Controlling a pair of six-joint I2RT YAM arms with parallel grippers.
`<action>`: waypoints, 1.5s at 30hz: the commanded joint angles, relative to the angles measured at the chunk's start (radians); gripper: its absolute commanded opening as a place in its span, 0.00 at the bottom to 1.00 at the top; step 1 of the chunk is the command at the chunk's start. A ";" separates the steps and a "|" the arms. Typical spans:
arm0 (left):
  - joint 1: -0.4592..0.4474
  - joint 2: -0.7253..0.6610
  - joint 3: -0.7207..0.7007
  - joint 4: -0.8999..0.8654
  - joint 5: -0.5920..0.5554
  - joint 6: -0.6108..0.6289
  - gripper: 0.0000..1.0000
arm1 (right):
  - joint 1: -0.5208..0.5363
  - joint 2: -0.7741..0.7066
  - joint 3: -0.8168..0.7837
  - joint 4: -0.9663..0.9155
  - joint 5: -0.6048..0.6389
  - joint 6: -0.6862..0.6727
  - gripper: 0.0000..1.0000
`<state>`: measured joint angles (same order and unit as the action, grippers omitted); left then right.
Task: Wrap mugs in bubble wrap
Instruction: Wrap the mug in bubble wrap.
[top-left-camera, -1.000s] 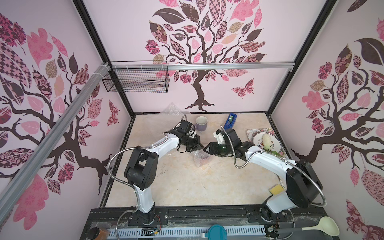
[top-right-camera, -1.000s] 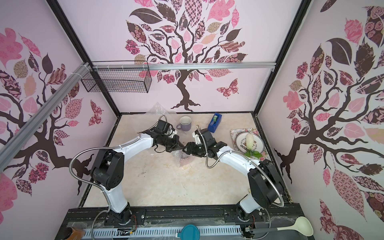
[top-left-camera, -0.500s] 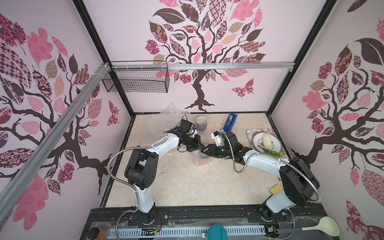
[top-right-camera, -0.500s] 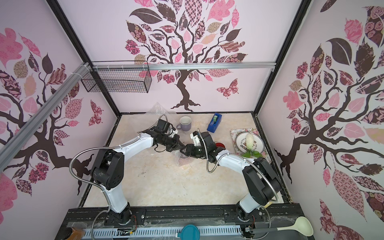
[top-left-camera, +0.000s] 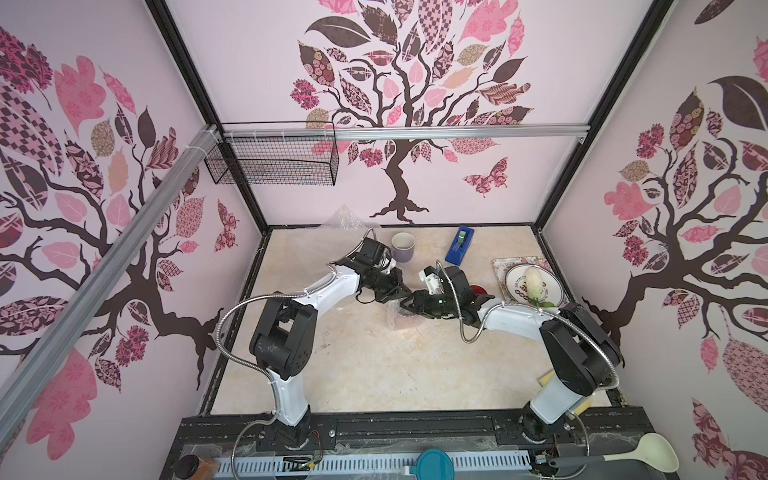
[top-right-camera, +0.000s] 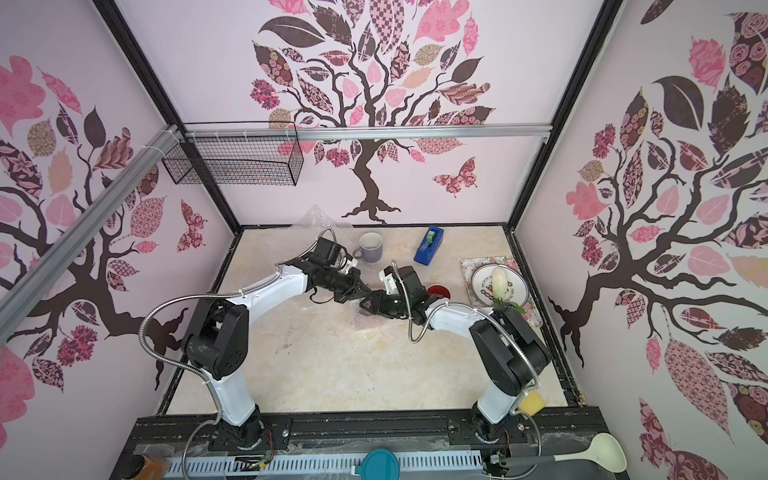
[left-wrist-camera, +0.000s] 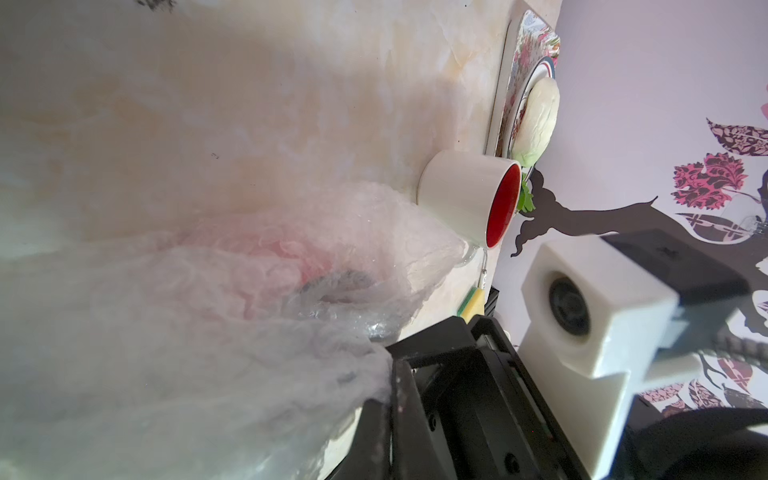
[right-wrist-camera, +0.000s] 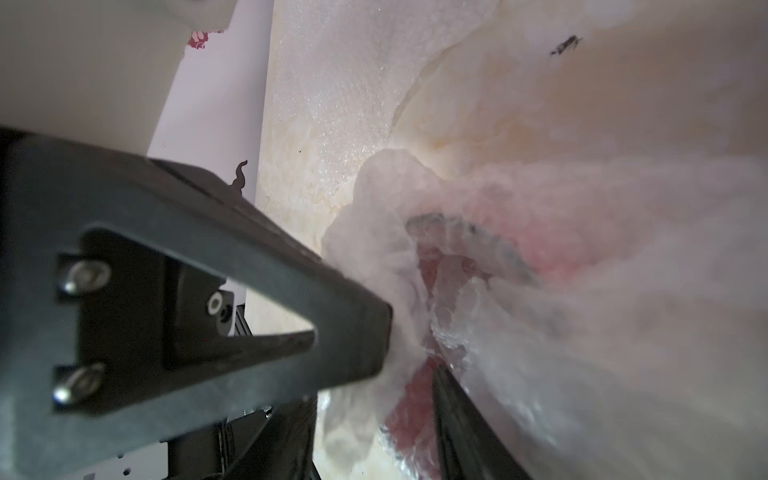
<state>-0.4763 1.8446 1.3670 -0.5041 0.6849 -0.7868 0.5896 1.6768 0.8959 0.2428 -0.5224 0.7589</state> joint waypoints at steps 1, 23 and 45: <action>-0.010 0.004 0.050 0.026 0.025 -0.008 0.00 | 0.001 0.038 0.044 0.038 0.020 0.026 0.48; -0.009 -0.006 0.048 0.065 0.036 -0.043 0.12 | 0.001 0.012 -0.037 0.231 0.151 0.210 0.00; 0.152 -0.109 0.017 -0.163 -0.077 0.254 0.55 | 0.001 -0.075 -0.115 0.047 0.277 0.327 0.00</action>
<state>-0.3099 1.7241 1.4296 -0.6456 0.5823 -0.6346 0.5941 1.6352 0.7841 0.3481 -0.2737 1.0569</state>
